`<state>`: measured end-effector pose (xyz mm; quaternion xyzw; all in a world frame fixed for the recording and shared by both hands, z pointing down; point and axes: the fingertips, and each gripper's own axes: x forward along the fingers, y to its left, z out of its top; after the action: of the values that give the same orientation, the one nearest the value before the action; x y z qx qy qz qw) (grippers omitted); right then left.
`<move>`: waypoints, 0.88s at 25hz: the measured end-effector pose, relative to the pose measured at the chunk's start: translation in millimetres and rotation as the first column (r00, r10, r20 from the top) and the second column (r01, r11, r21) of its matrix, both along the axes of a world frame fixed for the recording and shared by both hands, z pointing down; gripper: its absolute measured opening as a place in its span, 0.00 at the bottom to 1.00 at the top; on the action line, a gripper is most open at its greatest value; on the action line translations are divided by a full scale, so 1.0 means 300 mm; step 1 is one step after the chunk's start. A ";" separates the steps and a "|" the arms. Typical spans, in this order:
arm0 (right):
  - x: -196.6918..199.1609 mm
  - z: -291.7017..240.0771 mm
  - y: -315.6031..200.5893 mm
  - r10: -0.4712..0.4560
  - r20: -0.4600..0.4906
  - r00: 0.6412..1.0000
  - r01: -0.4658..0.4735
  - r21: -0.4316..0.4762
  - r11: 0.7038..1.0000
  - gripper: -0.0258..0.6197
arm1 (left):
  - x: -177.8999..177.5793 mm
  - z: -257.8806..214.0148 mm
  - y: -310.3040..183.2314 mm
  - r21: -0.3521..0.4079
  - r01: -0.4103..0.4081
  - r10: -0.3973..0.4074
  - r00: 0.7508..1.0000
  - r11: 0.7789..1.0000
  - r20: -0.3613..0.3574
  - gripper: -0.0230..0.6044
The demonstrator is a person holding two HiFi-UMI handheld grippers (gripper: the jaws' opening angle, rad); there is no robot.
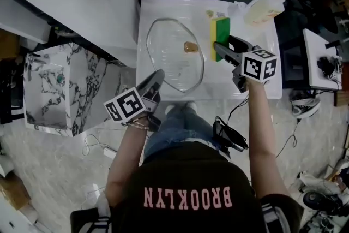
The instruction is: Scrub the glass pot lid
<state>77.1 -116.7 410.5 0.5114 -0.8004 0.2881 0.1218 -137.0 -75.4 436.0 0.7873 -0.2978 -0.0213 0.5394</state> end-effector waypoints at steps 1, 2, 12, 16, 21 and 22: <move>0.010 -0.003 0.023 0.011 -0.004 1.000 -0.011 0.006 1.000 0.46 | 0.009 -0.008 -0.003 0.005 -0.012 0.012 1.000 1.000 0.012 0.12; 0.022 -0.007 0.044 0.023 -0.006 1.000 -0.023 0.012 1.000 0.46 | 0.020 -0.015 -0.006 0.010 -0.025 0.024 0.999 1.000 0.023 0.12; 0.137 -0.004 0.190 0.043 0.041 0.998 -0.044 0.028 0.999 0.46 | 0.157 -0.079 -0.066 0.040 -0.147 0.142 0.983 0.988 0.113 0.12; 0.206 0.003 0.209 0.025 0.005 1.000 -0.025 0.021 0.999 0.46 | 0.229 -0.102 -0.093 0.025 -0.204 0.197 0.965 0.979 0.171 0.12; 0.294 0.022 0.223 0.029 0.029 0.999 -0.030 0.018 0.999 0.46 | 0.351 -0.131 -0.097 -0.012 -0.296 0.293 0.939 0.955 0.178 0.12; 0.312 0.028 0.225 0.031 0.033 0.999 -0.032 0.017 0.999 0.46 | 0.376 -0.138 -0.093 -0.016 -0.317 0.315 0.931 0.948 0.185 0.12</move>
<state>170.7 -49.2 418.9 0.5201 -0.7967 0.2913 0.0996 -24.1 -103.3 394.5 0.8273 -0.2159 0.1369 0.5003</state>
